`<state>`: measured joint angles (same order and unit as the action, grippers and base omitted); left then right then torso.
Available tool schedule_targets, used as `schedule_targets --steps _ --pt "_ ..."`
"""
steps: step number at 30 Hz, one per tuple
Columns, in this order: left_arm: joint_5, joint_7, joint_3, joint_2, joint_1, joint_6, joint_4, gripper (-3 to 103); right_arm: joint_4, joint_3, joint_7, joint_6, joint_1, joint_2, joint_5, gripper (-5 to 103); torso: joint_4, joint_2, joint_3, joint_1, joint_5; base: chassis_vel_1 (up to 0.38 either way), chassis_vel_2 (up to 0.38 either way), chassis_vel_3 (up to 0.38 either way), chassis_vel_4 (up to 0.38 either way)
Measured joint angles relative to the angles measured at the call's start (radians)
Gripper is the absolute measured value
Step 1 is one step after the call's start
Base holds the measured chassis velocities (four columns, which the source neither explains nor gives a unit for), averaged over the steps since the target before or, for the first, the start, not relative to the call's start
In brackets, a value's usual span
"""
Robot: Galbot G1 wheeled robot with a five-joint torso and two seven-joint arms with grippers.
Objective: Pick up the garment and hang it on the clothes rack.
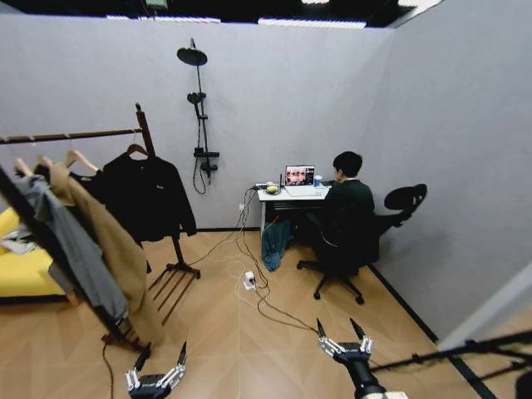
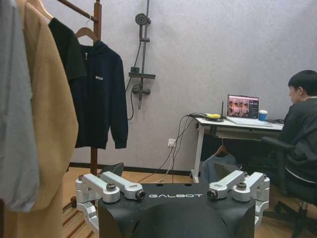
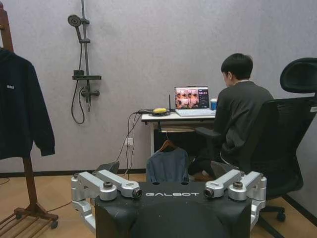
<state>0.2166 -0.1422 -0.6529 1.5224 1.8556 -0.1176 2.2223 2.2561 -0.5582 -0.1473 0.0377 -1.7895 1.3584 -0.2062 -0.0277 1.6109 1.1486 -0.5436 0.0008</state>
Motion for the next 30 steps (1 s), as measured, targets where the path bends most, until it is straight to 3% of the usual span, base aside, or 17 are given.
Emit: schedule_targets --steps 2,4,9,10,14,19,21,30 --pt "0.0 0.0 0.0 0.0 0.0 0.0 0.0 100 0.0 0.0 0.0 0.0 0.0 0.0 0.0 100 -0.0001 0.0 0.0 0.0 -0.0017 0.339 -0.377 -0.356 0.335" --pt "0.0 0.0 0.0 0.0 0.0 0.0 0.0 100 0.0 0.0 0.0 0.0 0.0 0.0 0.0 100 0.0001 0.0 0.0 0.0 0.0 0.358 -0.341 -0.371 0.316" --pt "0.0 0.0 0.0 0.0 0.0 0.0 0.0 100 0.0 0.0 0.0 0.0 0.0 0.0 0.0 100 -0.0003 0.0 0.0 0.0 -0.0014 0.348 -0.32 -0.355 0.289" --pt "0.0 0.0 -0.001 0.0 0.0 0.0 0.0 100 0.0 0.0 0.0 0.0 0.0 0.0 0.0 100 0.0006 0.001 0.0 0.001 -0.0006 0.251 -0.187 -0.245 0.211" --pt "0.0 0.0 0.0 0.0 0.0 0.0 0.0 100 0.0 0.0 0.0 0.0 0.0 0.0 0.0 100 -0.0004 0.0 0.0 0.001 -0.0006 0.09 -0.061 -0.177 0.138" --pt "0.0 0.0 0.0 0.0 0.0 0.0 0.0 100 0.0 0.0 0.0 0.0 0.0 0.0 0.0 100 -0.0004 0.0 0.0 0.0 -0.0005 -0.06 -0.02 -0.014 0.017" --pt "0.0 0.0 0.0 0.0 0.0 0.0 0.0 100 0.0 0.0 0.0 0.0 0.0 0.0 0.0 100 0.0006 -0.001 0.001 -0.001 -0.0008 -0.057 0.07 0.102 -0.017" --pt "0.0 0.0 0.0 0.0 0.0 0.0 0.0 100 0.0 0.0 0.0 0.0 0.0 0.0 0.0 100 -0.0001 0.0 0.0 0.0 -0.0008 -0.009 0.024 0.016 -0.008"
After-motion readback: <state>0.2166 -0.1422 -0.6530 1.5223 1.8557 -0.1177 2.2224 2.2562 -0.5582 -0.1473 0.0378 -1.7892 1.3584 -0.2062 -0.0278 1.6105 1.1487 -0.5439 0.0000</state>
